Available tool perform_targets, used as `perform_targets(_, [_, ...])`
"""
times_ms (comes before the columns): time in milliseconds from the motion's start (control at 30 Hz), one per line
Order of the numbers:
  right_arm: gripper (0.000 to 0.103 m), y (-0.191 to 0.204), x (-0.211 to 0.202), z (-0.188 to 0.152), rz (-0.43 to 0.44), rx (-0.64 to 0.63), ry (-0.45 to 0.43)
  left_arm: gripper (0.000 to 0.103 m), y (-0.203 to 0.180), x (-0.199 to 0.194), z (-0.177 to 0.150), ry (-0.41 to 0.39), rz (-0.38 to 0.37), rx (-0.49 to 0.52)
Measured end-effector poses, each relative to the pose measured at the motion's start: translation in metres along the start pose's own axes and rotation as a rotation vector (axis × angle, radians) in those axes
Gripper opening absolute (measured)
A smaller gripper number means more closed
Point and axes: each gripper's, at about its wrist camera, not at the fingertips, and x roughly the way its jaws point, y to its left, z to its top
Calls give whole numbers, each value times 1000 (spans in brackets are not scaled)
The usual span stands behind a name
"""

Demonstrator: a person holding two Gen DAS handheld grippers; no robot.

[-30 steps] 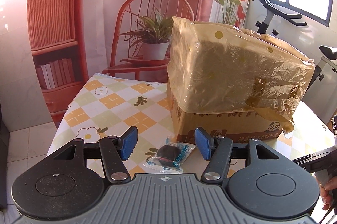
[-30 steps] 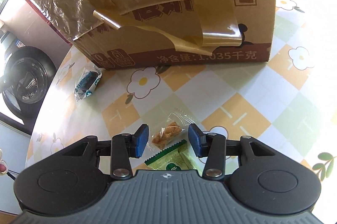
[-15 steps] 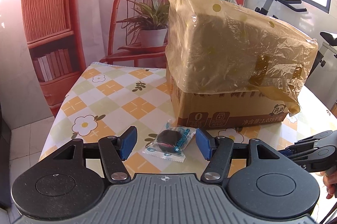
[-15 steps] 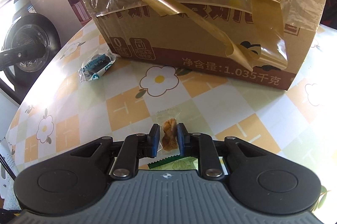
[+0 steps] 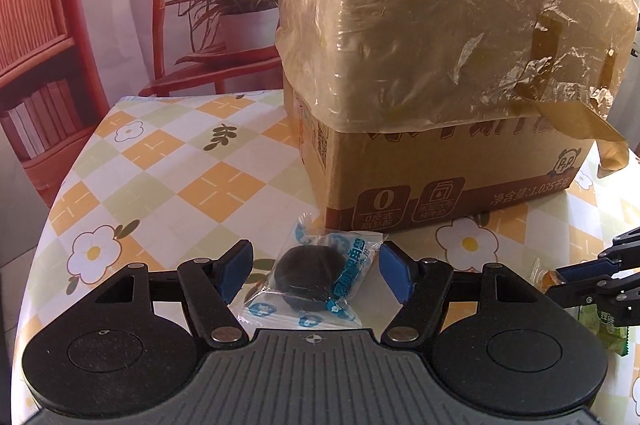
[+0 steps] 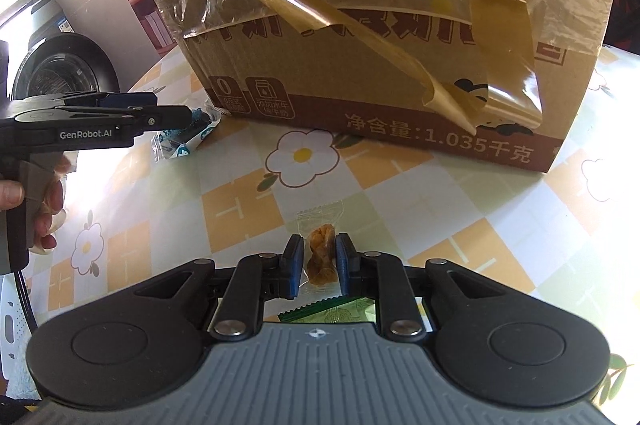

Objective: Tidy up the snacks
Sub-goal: 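Grasp the small clear cookie packet with right gripper while left grasps the blue-printed dark snack packet, then carry both held packets over the lined box and open both grippers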

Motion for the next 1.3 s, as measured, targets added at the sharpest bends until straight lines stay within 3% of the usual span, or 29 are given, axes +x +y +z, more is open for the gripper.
perform_targets(133, [19,-1,-2,-2,7,7,-8,72,4,20,-3,42,-50,-23])
perform_targets(267, [19,-2,-3,-3,11,10,-13,71,-1,23,-7,29,-8,22])
perform_targets(367, [19,-3,-3,-4,17,16,-19,52,-4,18,-9,24,1,27])
perform_targets(400, [19,-3,-4,-4,19,18,-21,51,-4,16,-10,27,-2,27])
perform_targets(500, [19,-3,-5,-4,23,26,-26,50,-7,7,-17,28,-27,22])
perform_targets(700, [19,-6,-8,-7,37,53,-40,50,-15,-17,-35,30,-1,-35])
perform_targets(967, [19,1,-25,-11,71,12,-113,50,-25,-62,-37,-51,38,-133])
perform_targets(1133, [19,19,-49,0,106,-98,-222,50,-27,-89,-26,-127,45,-186])
perform_targets(1300, [19,33,-80,19,131,-189,-343,50,-26,-121,3,-242,49,-165])
